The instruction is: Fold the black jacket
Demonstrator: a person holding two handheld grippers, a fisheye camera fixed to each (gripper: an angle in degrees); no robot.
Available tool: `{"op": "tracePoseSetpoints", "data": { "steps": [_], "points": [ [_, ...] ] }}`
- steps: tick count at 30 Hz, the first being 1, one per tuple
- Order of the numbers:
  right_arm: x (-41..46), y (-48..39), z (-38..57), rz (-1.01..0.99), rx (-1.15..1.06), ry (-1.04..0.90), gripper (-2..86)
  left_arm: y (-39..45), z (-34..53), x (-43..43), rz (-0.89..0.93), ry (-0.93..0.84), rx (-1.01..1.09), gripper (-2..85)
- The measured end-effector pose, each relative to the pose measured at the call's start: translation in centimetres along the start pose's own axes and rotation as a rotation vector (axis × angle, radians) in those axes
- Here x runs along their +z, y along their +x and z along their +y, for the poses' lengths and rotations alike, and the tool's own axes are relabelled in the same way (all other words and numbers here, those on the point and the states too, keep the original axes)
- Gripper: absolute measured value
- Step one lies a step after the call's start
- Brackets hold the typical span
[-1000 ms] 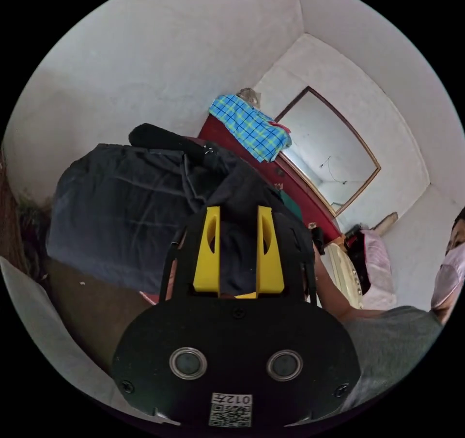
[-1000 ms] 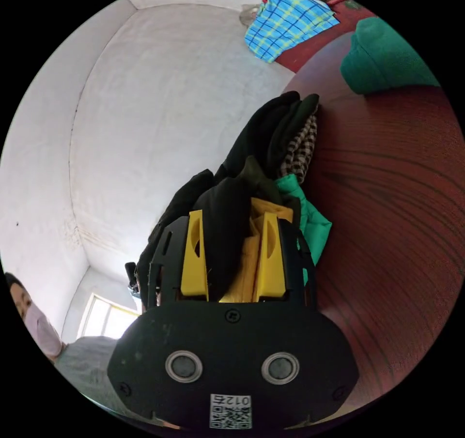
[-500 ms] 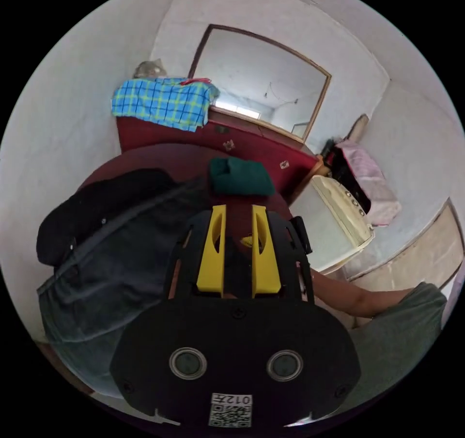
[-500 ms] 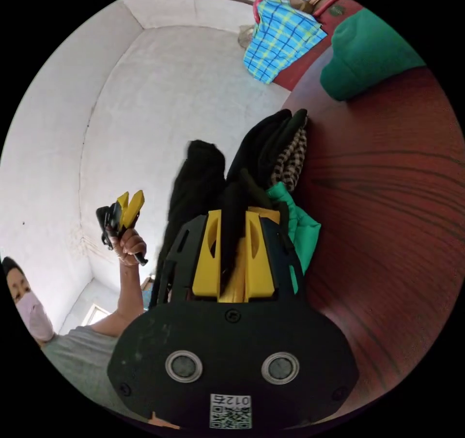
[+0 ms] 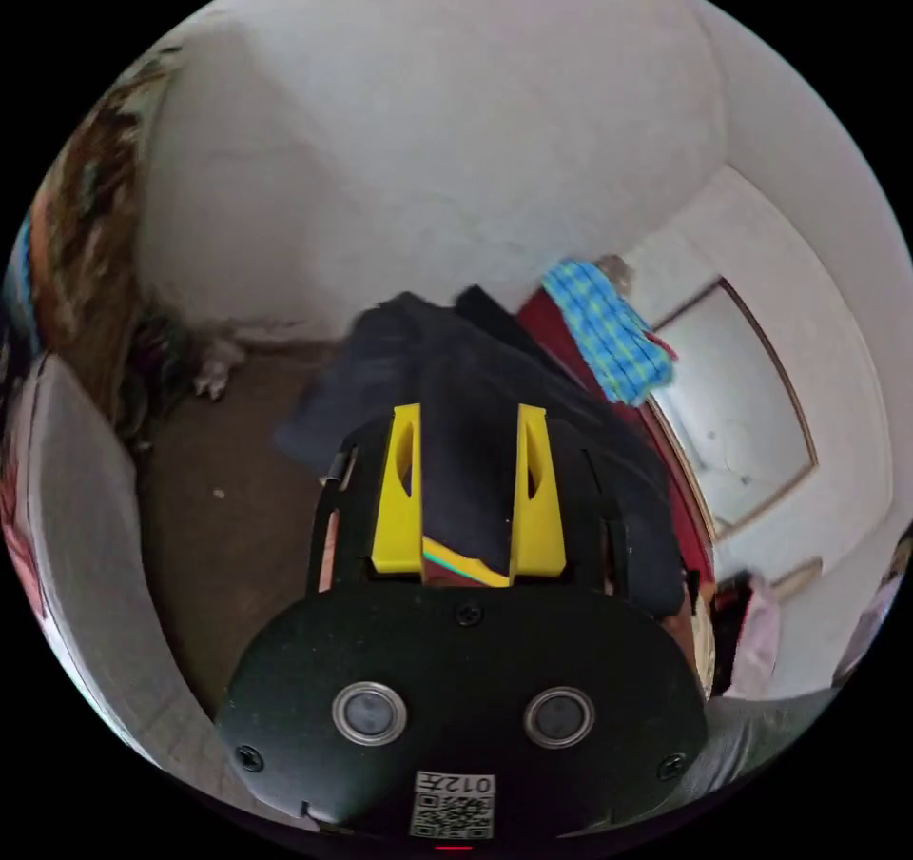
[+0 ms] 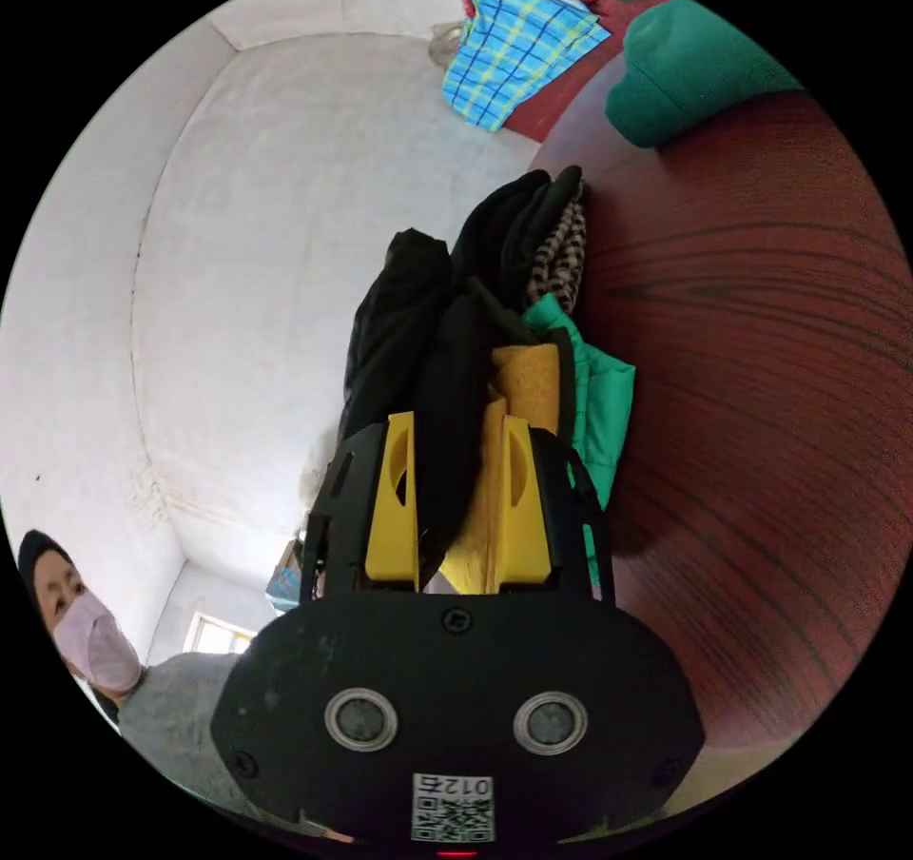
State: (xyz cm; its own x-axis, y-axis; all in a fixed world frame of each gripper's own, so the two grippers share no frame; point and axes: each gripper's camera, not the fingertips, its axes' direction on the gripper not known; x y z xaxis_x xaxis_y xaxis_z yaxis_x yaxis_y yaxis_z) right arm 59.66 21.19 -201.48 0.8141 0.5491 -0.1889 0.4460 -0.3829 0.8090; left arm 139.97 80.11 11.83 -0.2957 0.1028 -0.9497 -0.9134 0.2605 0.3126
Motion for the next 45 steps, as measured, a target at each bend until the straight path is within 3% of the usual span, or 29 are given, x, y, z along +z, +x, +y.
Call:
{"op": "tracePoseSetpoints", "data": {
  "steps": [3, 9, 15, 18, 22, 25, 28, 31, 33, 35, 37, 41, 45],
  "points": [
    [3.1, -1.2, -1.1, 0.074, 0.009, 0.026, 13.0, -8.3, -1.6, 0.1, 0.054, -0.062, -0.167, 16.5],
    [9.2, -3.6, -3.9, 0.269, -0.022, -0.031, 12.6, -16.9, -4.5, 1.9, 0.282, -0.171, -0.293, 19.1],
    [12.6, -5.1, -3.3, 0.378, -0.054, -0.029, 10.0, -17.1, -7.1, 5.3, 0.487, -0.297, -0.262, 19.1],
    [13.5, -4.7, -3.1, 0.376, -0.062, -0.036, 9.7, -16.9, -8.0, 6.3, 0.479, -0.312, -0.258, 16.8],
    [14.3, -6.2, -2.3, 0.384, -0.213, 0.008, 2.0, -15.0, -9.6, 5.9, 0.442, -0.276, -0.217, 10.0],
    [11.9, -8.2, -2.5, 0.273, -0.276, 0.087, 0.1, -11.3, -12.8, 4.0, 0.518, -0.219, -0.11, 5.6],
    [10.4, -9.4, -2.9, 0.316, -0.35, 0.045, -0.3, -5.4, -16.8, 1.8, 0.539, -0.197, 0.109, 4.3],
    [8.6, -4.9, -1.5, 0.365, -0.289, 0.048, -0.4, -2.6, -18.1, 0.9, 0.455, -0.204, 0.269, 3.7],
    [8.1, 0.4, 0.2, 0.313, -0.174, 0.06, -0.1, -5.2, -17.3, 3.1, 0.344, -0.328, 0.223, 3.6],
    [7.8, 6.2, 2.4, 0.116, -0.072, 0.106, 0.9, -8.5, -15.8, 5.2, 0.355, -0.418, 0.089, 3.8],
    [6.7, 7.7, 3.3, 0.025, -0.04, 0.163, 2.0, -10.0, -14.8, 5.5, 0.393, -0.409, 0.029, 4.1],
    [2.1, 6.0, 5.4, 0.109, -0.068, 0.165, 6.7, -9.3, -14.7, 3.6, 0.427, -0.34, 0.059, 5.7],
    [-1.3, 5.8, 8.7, -0.01, -0.002, 0.117, 13.9, -9.7, -15.1, 2.5, 0.45, -0.323, 0.003, 11.3]
  ]
}}
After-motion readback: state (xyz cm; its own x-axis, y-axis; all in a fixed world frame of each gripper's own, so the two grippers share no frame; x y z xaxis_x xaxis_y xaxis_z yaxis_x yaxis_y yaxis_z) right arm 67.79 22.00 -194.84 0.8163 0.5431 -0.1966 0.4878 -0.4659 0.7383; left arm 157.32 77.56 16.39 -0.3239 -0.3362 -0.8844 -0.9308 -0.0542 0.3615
